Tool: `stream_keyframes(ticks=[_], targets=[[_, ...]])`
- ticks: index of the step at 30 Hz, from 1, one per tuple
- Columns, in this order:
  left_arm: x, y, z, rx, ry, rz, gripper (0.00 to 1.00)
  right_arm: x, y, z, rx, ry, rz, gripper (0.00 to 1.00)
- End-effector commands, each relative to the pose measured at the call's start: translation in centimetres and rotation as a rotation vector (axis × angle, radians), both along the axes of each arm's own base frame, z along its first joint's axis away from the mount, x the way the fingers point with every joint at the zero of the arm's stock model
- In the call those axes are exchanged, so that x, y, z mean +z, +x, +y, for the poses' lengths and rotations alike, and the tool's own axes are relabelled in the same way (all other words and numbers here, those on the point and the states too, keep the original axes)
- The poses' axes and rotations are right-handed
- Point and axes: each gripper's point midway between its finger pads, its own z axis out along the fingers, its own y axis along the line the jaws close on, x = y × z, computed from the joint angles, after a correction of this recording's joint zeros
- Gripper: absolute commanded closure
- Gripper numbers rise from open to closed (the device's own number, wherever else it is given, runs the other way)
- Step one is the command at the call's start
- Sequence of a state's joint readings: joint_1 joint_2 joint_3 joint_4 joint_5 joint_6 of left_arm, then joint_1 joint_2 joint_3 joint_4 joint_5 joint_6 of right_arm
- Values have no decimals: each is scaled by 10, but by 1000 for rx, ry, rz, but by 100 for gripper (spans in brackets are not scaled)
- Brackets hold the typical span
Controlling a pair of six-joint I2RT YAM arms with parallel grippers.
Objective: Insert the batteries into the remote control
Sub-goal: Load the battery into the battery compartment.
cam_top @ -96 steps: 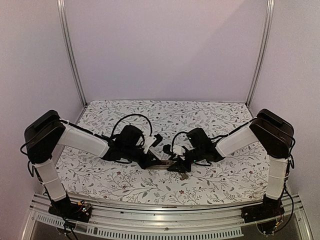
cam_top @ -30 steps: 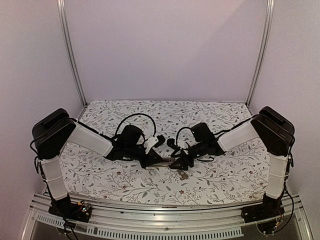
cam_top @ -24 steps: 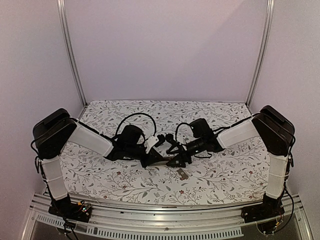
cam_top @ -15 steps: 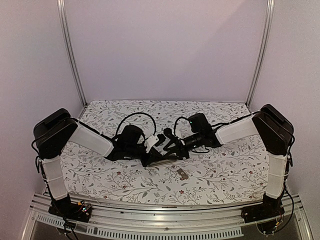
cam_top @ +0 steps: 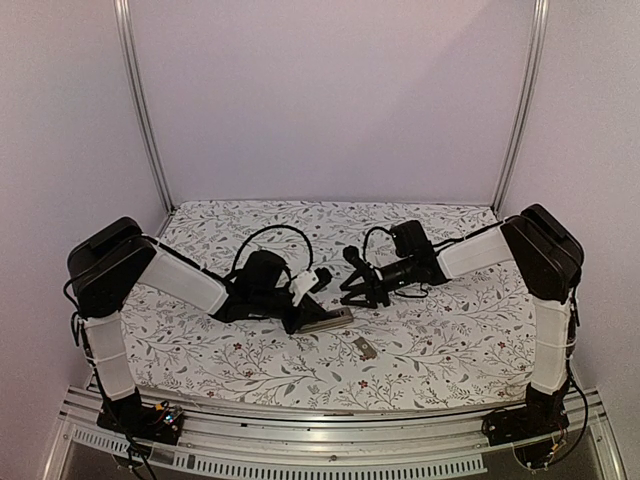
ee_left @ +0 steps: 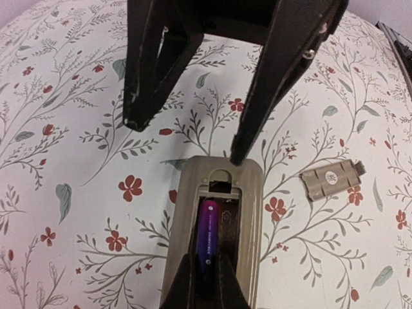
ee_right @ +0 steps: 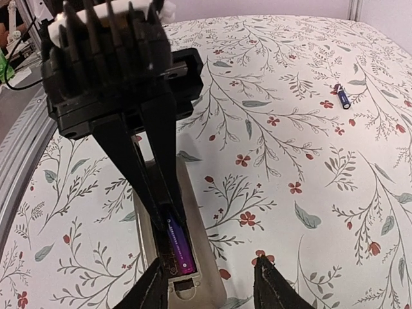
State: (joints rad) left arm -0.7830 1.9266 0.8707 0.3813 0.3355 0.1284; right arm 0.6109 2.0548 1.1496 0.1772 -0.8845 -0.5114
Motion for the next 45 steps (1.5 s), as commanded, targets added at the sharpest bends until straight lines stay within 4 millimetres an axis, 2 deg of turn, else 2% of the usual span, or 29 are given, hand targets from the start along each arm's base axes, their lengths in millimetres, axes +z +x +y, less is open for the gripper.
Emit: stream_keyframes(ticks=[1,19,26,29,35,41,45], targets=[[-61,-6,39,85,211,71,100,-24,-8,5,44,-49,20,56],[-62,-7,37,68,236,45,100,-53,-12,20,95,-140,-21,62],[-64,-5,39,72,256,35,100,-67,-33,17,161,-187,-6,65],[-65,-6,38,69,258,32,100,-66,-40,20,193,-177,-16,62],[-63,-6,37,66,255,20,100,-63,-39,33,210,-135,21,64],[-60,-13,39,37,220,-19,100,-70,-51,26,186,-125,105,64],[-55,-17,38,6,191,-55,100,-68,-52,27,157,-92,135,64]])
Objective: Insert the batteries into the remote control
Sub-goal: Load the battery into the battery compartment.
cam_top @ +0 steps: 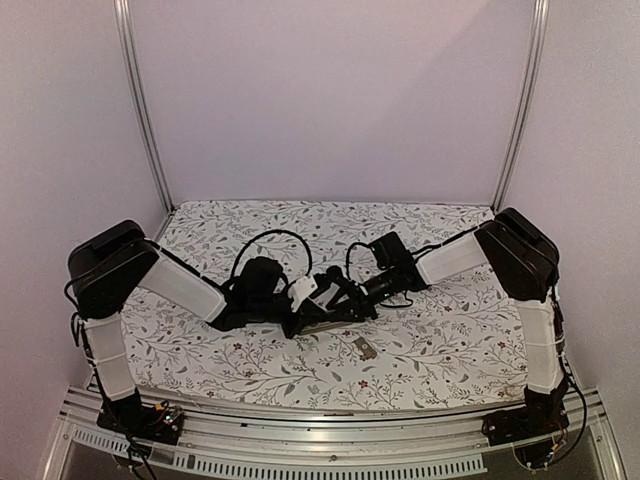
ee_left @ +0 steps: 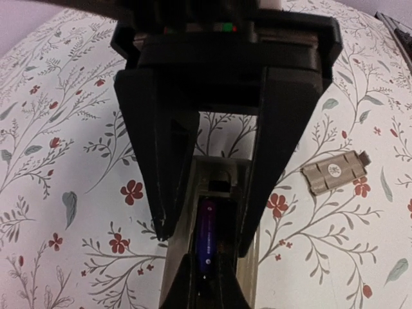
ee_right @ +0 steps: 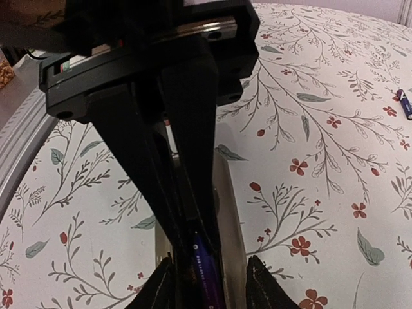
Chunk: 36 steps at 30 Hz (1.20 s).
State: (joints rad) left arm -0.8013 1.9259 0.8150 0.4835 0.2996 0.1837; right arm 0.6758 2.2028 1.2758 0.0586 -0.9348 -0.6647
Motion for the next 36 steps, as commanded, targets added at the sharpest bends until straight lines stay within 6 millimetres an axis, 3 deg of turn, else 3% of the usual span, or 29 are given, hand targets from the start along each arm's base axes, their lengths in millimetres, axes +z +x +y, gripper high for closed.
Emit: stream_keyframes(ticks=[1,9,18,28,36], targets=[[-52,-12,37,37,180,23,100,-31,-29,0,-22,-67,143,64],[-51,-10,40,18,139,14,100,-39,-25,0,-47,-84,144,67],[-54,-6,41,2,151,25,100,5,-10,-2,12,7,163,67],[-56,-4,40,3,160,35,100,-14,-15,-7,10,-43,167,67],[-57,-4,40,24,178,22,100,-24,-9,-2,-3,-63,167,74]])
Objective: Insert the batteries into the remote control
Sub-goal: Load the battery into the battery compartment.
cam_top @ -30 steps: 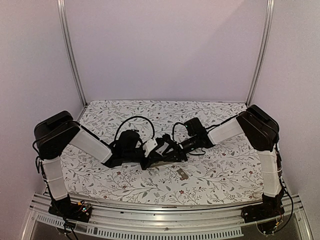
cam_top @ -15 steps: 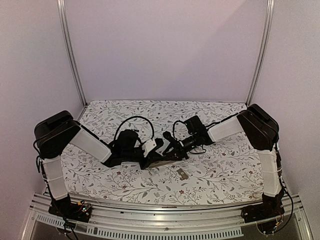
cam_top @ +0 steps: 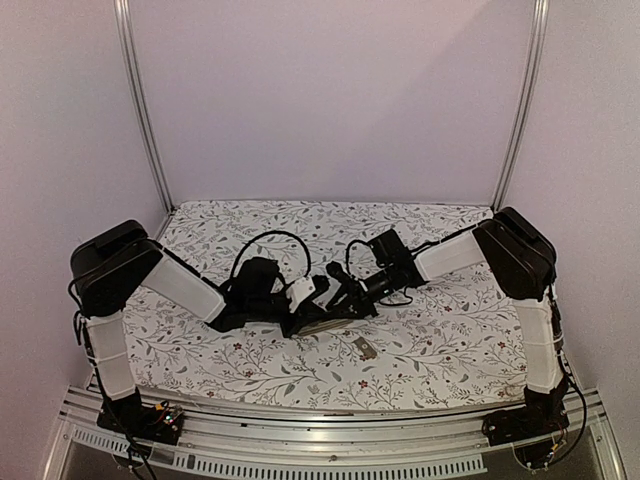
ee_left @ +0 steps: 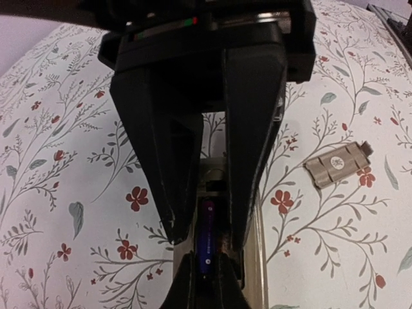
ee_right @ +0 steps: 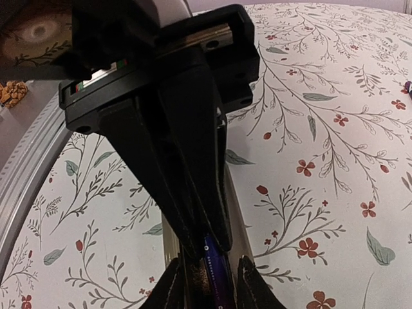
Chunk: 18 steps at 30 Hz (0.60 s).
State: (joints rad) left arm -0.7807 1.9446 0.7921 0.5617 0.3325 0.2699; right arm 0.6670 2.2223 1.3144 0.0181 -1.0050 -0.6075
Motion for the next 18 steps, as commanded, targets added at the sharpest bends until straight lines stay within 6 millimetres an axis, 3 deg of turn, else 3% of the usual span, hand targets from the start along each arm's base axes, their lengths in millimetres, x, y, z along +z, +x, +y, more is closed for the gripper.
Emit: stream_keyframes(ticks=[1,12,18], targets=[[-55,-8,38,90,182,84,100,-32,-7,-4,-12,-84,73,75],[-55,-9,37,95,195,60,99,-51,-11,-16,-37,-156,44,76],[-56,-9,38,91,234,62,77,-52,-14,-19,-34,-157,37,77]])
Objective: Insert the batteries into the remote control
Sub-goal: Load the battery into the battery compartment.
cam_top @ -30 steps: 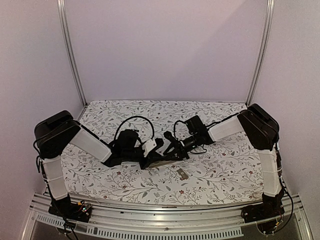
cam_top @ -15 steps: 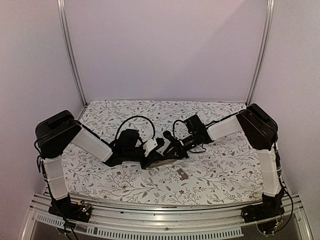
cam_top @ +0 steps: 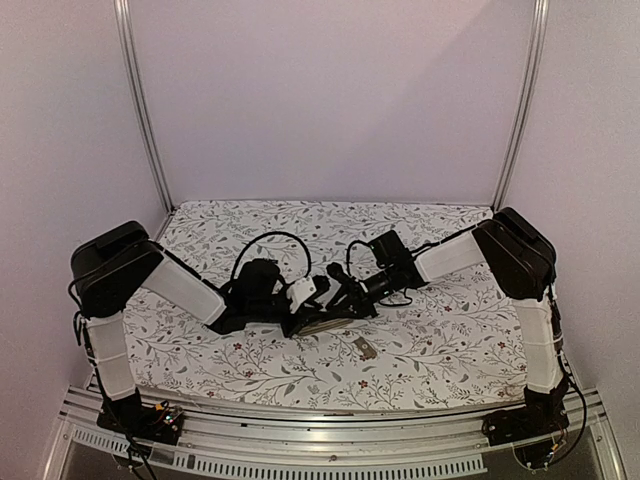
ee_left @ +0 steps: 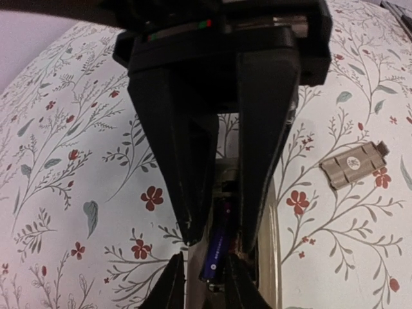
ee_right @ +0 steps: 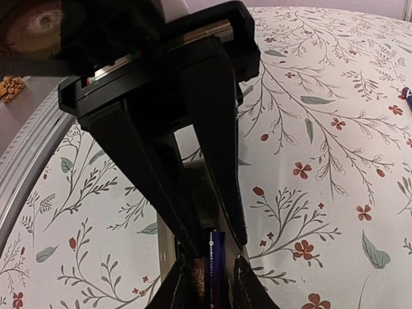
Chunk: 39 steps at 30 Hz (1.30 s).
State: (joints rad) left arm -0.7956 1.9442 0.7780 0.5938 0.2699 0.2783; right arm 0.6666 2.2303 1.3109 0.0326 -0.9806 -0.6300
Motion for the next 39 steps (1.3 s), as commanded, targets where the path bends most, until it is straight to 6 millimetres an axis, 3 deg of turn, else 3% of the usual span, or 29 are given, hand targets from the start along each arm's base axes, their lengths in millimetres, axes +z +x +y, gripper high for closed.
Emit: stream_keyframes(ticks=[1,6,11,19,21,23,25,34,39], targets=[[-55,-13,37,63,216,107,74,-45,-18,-18,-31,-146,70,77],[-45,-19,35,39,186,108,66,-41,-16,-17,-28,-138,60,76],[-20,-31,24,-32,95,107,59,-36,-14,-15,-27,-129,50,76],[-11,-30,20,-40,77,107,56,-33,-13,-14,-31,-126,47,76],[2,-33,18,-51,48,103,56,-28,-12,-13,-29,-115,43,76],[9,-36,21,-50,38,98,49,-18,-11,-9,-19,-94,45,75],[2,-38,28,-27,85,101,44,-6,-11,-6,-4,-66,46,73],[-27,-37,41,19,212,77,44,39,-4,6,5,14,16,68],[-20,-39,44,35,179,72,44,50,10,19,-127,-2,0,70]])
